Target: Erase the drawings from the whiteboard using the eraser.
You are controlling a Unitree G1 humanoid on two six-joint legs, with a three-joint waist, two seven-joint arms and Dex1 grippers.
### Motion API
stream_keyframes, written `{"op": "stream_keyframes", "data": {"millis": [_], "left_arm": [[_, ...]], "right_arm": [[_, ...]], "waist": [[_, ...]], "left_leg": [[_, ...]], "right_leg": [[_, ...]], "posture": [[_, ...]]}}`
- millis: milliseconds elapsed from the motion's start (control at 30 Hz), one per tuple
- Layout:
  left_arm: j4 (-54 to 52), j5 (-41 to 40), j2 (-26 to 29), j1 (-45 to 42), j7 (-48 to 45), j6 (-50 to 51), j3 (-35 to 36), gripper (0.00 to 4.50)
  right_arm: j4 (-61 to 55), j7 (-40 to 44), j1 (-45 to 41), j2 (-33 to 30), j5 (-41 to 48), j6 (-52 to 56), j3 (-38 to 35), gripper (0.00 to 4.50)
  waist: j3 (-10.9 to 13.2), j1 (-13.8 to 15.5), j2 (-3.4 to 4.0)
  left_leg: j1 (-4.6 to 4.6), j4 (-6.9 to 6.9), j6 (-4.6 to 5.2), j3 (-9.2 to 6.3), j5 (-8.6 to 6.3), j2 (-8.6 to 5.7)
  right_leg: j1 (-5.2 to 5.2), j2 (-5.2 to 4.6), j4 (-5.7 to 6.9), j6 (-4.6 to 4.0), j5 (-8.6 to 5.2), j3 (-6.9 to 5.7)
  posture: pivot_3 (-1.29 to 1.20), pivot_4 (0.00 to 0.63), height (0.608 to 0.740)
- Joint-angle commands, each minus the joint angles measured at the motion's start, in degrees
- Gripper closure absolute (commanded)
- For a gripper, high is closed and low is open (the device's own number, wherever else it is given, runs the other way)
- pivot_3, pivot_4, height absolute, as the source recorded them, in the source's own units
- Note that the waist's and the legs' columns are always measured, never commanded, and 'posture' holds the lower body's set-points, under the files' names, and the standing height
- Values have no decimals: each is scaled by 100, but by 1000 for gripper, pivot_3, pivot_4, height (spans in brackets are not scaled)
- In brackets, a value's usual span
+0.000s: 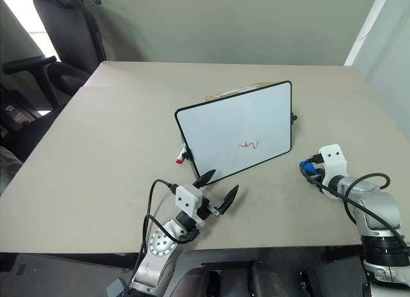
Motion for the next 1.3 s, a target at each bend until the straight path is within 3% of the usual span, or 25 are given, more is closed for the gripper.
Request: {"op": "stream_keyframes", "data": {"millis": [33,200,400,833,1300], "left_arm": [[-263,0,-16,16,11,-51,3,0],[-229,-4,4,-27,-15,-47,15,0],[-169,-17,12,-90,-42,-61,31,0],[-362,-54,90,0,-1,-25,140,0],[-561,-85,102,115,12,30,166,0]], "right_arm": [[-320,92,18,-85,-20,-37,-55,3571],[-1147,288,-104,91,351,-99,-170,3571],[-1573,280,-740,469,528,24,287,3571],[-335,98,-1462,1363,-80,-527,1200,3571],[305,166,-1239,1268,-646,-646,1561,3571]], "waist": [[0,0,0],[0,-5,1],[0,-40,1],[0,-24,0],[0,-62,0]], "left_leg": [[0,0,0,0,0,0],[-1,-4,0,1,0,0],[0,1,0,3,0,0],[-1,0,1,1,0,0],[9,3,-12,1,20,0]], "right_leg": [[0,0,0,0,0,0],[-3,0,2,-2,-1,0],[-2,1,0,-1,2,0],[-14,0,4,-6,7,-1],[-8,-1,2,-18,42,0]], "posture": [[0,150,740],[0,150,740],[0,150,740],[0,150,740],[0,150,740]]}}
